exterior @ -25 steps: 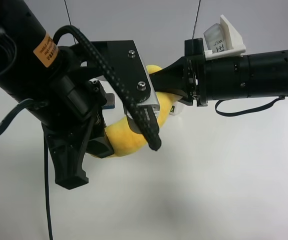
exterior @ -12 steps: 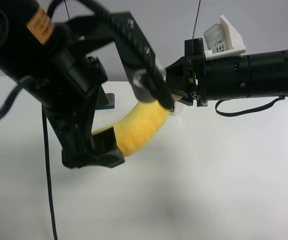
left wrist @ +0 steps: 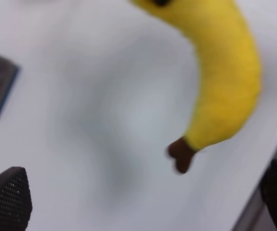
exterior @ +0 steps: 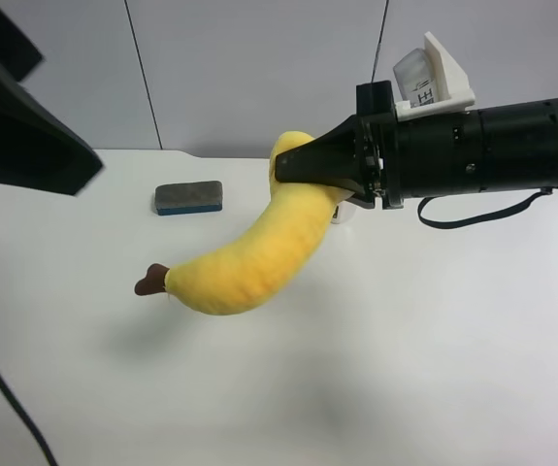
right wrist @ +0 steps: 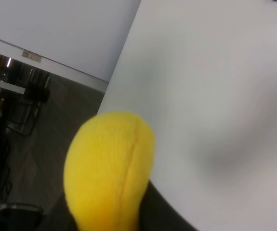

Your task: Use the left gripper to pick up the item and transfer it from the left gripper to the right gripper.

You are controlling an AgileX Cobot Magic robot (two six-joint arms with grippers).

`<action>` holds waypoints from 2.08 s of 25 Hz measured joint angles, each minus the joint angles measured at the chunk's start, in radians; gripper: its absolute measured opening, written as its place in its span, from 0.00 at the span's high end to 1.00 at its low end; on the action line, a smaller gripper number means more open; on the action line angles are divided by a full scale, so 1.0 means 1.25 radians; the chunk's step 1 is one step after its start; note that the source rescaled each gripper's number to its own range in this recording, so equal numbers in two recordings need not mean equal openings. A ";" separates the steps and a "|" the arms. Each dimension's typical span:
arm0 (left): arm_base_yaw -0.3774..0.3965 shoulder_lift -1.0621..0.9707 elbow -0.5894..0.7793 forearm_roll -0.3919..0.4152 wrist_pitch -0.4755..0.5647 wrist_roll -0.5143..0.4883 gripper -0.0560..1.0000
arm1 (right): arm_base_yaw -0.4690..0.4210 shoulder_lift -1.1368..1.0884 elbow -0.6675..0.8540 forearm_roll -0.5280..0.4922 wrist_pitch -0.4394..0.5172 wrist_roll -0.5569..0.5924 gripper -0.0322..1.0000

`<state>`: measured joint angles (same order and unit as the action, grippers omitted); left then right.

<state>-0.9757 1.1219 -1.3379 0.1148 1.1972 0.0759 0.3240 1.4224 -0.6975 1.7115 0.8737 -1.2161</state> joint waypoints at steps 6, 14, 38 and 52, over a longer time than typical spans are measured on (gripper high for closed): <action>0.000 -0.240 0.176 0.098 0.010 -0.124 0.00 | 0.000 0.000 0.000 -0.002 -0.002 0.000 0.97; 0.000 -0.608 0.432 0.083 0.018 -0.225 0.00 | 0.000 0.000 0.000 -0.025 -0.007 0.000 0.97; 0.000 -0.902 0.659 -0.022 -0.091 -0.180 0.00 | 0.000 0.000 0.000 -0.031 -0.051 0.009 0.97; 0.131 -0.902 0.663 -0.022 -0.109 -0.180 0.00 | 0.000 0.001 -0.002 -0.063 -0.058 0.029 0.97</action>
<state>-0.8122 -0.0057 -0.5093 0.0875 1.0608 -0.1493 0.3240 1.4236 -0.6997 1.6331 0.8007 -1.1802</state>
